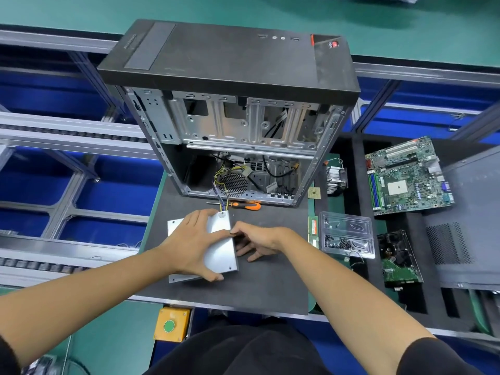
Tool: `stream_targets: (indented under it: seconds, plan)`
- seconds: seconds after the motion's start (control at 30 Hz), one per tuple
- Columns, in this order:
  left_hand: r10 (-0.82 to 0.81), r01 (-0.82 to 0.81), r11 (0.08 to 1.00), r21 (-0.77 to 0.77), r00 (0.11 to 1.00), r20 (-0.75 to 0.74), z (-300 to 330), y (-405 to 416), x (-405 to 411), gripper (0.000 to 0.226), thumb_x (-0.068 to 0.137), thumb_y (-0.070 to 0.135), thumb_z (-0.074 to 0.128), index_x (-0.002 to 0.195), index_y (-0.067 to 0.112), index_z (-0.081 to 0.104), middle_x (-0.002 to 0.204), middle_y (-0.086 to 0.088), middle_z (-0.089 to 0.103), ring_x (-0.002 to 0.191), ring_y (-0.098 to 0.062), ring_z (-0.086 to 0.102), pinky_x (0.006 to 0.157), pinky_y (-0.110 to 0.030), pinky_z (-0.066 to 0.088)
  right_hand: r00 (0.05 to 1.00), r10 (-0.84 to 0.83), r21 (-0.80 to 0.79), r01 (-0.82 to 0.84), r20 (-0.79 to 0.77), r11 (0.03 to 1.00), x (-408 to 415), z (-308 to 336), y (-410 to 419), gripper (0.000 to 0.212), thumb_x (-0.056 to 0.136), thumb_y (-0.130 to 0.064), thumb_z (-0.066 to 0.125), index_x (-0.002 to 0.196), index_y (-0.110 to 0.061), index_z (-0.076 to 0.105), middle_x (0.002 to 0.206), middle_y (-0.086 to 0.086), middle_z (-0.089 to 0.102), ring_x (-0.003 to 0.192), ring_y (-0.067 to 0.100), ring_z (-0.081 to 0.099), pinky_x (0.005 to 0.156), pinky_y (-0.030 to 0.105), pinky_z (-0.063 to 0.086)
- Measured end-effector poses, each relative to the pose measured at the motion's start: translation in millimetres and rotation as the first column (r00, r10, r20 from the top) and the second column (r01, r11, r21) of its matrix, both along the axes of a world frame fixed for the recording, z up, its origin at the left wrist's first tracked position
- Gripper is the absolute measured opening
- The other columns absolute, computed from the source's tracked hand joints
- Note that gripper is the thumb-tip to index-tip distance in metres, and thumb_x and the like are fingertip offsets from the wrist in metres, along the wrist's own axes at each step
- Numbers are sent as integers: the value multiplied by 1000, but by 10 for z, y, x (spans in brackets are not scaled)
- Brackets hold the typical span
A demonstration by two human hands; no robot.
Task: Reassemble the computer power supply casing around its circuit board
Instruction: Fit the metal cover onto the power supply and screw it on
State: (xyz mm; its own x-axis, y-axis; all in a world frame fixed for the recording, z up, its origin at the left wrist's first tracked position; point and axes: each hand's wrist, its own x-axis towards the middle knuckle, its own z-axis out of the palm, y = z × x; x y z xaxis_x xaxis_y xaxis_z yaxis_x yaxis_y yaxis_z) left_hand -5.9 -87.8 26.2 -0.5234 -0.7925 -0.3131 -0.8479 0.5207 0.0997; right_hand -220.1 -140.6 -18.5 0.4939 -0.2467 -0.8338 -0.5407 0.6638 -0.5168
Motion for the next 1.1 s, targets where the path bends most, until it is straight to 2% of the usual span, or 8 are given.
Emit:
stream_targets:
  seconds: [0.13,0.27,0.33,0.5,0.57,0.77,0.93,1.1]
  plan:
    - [15,-16,1000,26,1000,25,-2,-9,-28,112,53,101,51,148,43,38,148,-24,32,142,-42,26,112,-52,32,997,58,60,-61,49,996,-55,22,30,80,75,-65,43,143,-25,42,137,6,46,122,17,47,96,46,40]
    - [31,-34,999,28,994,109,-34,5,-120,116,48,94,55,148,40,30,153,-27,24,141,-45,23,112,-54,27,991,131,54,-133,43,990,-56,47,88,85,74,-68,39,149,-29,36,150,-1,37,124,14,40,99,42,38]
    - [47,-50,999,22,990,136,-35,-2,-170,118,41,87,58,145,40,28,150,-26,25,138,-45,25,110,-54,27,993,109,48,-111,48,993,-66,56,93,85,73,-69,39,148,-27,38,142,3,42,117,15,43,97,40,38]
    - [63,-63,997,38,998,6,-24,1,-98,110,35,82,64,136,44,40,137,-15,32,131,-43,33,103,-53,36,996,47,127,-57,82,990,-165,-11,111,79,89,-60,35,156,-20,21,146,16,47,127,33,57,104,42,41]
    - [82,-80,996,35,996,-46,-27,22,-41,108,36,82,66,135,46,41,136,-14,32,132,-41,32,102,-54,37,997,17,151,-28,75,988,-200,-29,119,75,98,-50,33,157,-7,15,146,20,48,129,32,56,109,44,40]
    - [143,-141,990,29,974,-175,-8,71,44,107,39,82,71,135,45,43,142,-13,29,137,-38,29,102,-53,38,996,26,103,-35,86,994,-229,104,37,63,100,-40,40,149,-1,33,133,18,55,128,30,55,113,47,40]
    - [145,-142,989,32,969,-199,-23,100,37,107,39,80,73,135,44,44,141,-15,30,136,-39,28,102,-53,38,988,-127,154,113,90,982,-163,141,66,64,100,-41,44,145,4,35,125,18,52,123,30,53,108,44,45]
    - [151,-147,989,34,965,-216,-45,101,28,104,41,81,72,134,47,42,142,-14,30,136,-37,27,101,-52,36,990,-99,185,79,101,980,-231,153,38,53,99,-43,44,139,-8,40,142,25,48,130,33,53,109,43,44]
